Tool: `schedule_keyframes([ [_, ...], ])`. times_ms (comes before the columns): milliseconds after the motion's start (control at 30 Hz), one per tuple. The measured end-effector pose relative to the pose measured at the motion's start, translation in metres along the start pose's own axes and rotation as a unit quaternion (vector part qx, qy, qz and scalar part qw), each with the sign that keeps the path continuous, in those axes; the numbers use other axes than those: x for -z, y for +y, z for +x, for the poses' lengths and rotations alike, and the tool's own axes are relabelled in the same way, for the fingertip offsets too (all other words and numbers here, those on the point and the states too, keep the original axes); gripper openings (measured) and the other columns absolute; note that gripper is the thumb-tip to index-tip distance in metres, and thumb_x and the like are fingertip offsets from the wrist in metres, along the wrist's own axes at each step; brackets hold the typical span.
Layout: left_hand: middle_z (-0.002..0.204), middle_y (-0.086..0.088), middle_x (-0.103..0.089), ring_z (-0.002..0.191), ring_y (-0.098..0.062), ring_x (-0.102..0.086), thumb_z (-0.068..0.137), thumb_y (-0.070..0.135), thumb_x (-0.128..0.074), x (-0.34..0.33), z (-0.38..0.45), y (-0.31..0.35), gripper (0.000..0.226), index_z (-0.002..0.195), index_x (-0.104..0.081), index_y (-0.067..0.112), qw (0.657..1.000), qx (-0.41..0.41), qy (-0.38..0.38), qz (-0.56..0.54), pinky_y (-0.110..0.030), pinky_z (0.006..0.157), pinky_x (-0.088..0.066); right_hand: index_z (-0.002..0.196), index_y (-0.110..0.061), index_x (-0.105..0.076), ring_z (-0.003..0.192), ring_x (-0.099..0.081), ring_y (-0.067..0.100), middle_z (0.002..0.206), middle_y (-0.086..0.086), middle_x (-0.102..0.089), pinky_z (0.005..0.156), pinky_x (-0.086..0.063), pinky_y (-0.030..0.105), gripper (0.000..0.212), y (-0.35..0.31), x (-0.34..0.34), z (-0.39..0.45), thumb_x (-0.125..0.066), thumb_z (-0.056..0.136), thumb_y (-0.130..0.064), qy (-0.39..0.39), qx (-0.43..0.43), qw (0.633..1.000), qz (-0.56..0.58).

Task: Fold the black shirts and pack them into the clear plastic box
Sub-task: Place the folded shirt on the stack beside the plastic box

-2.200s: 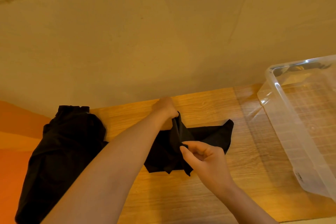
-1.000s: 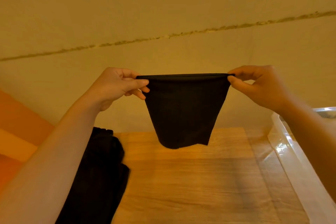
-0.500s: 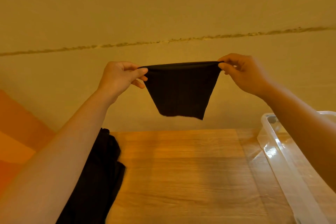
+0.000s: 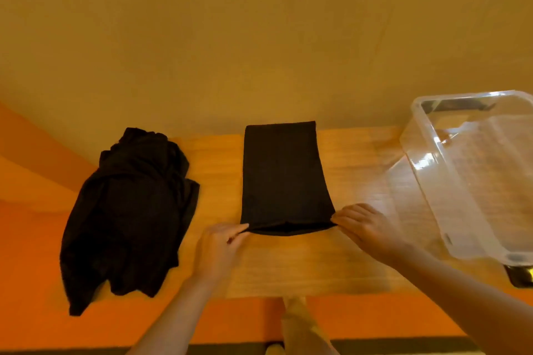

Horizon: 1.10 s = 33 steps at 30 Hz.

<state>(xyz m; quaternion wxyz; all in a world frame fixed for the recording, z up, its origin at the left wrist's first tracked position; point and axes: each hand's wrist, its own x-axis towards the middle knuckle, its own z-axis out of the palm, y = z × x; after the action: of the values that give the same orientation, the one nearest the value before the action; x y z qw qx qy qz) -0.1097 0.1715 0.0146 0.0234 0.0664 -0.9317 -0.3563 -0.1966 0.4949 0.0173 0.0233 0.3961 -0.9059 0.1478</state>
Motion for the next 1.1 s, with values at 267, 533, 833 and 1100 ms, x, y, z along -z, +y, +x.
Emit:
schedule_keyframes([
  [267, 0.089, 0.002, -0.060, 0.081, -0.014, -0.056, 0.080, 0.021, -0.075, -0.028, -0.073, -0.036, 0.015, 0.094, -0.077, 0.017, 0.984, -0.118, 0.069, 0.116, -0.028, 0.065, -0.048, 0.112, -0.016, -0.070, 0.105, -0.058, 0.018, 0.121, 0.002, -0.065, 0.096, -0.039, 0.035, 0.034, -0.037, -0.035, -0.071, -0.048, 0.087, -0.021, 0.001, 0.004, 0.999, -0.037],
  [533, 0.123, -0.002, -0.059, 0.112, -0.018, -0.055, 0.092, 0.042, -0.050, -0.010, -0.078, -0.011, 0.033, 0.101, -0.073, 0.020, 0.980, -0.116, 0.083, 0.136, -0.033, 0.092, -0.028, 0.118, -0.014, -0.064, 0.115, -0.056, 0.015, 0.126, 0.003, -0.062, 0.097, -0.048, 0.037, 0.033, -0.080, -0.032, -0.060, -0.047, 0.097, -0.031, 0.038, -0.034, 0.998, 0.045],
  [833, 0.159, -0.004, -0.019, 0.148, -0.017, -0.012, 0.101, 0.042, -0.024, -0.077, -0.034, -0.006, 0.058, 0.151, -0.025, 0.013, 0.970, -0.098, -0.071, 0.212, -0.045, 0.119, -0.020, 0.151, -0.020, -0.023, 0.148, -0.010, 0.018, 0.159, 0.002, -0.019, 0.121, -0.009, 0.042, 0.056, -0.099, -0.083, 0.010, -0.019, 0.102, -0.045, -0.123, -0.033, 0.990, -0.059],
  [1100, 0.162, -0.002, -0.004, 0.149, -0.015, 0.005, 0.097, 0.059, -0.017, -0.049, -0.060, -0.040, 0.073, 0.154, -0.011, 0.014, 0.947, -0.076, -0.098, 0.296, -0.046, 0.120, -0.007, 0.154, -0.017, -0.009, 0.149, 0.003, 0.013, 0.162, 0.001, -0.003, 0.120, -0.008, 0.040, 0.069, -0.060, -0.065, -0.051, -0.012, 0.098, -0.058, -0.144, -0.130, 0.980, -0.035],
])
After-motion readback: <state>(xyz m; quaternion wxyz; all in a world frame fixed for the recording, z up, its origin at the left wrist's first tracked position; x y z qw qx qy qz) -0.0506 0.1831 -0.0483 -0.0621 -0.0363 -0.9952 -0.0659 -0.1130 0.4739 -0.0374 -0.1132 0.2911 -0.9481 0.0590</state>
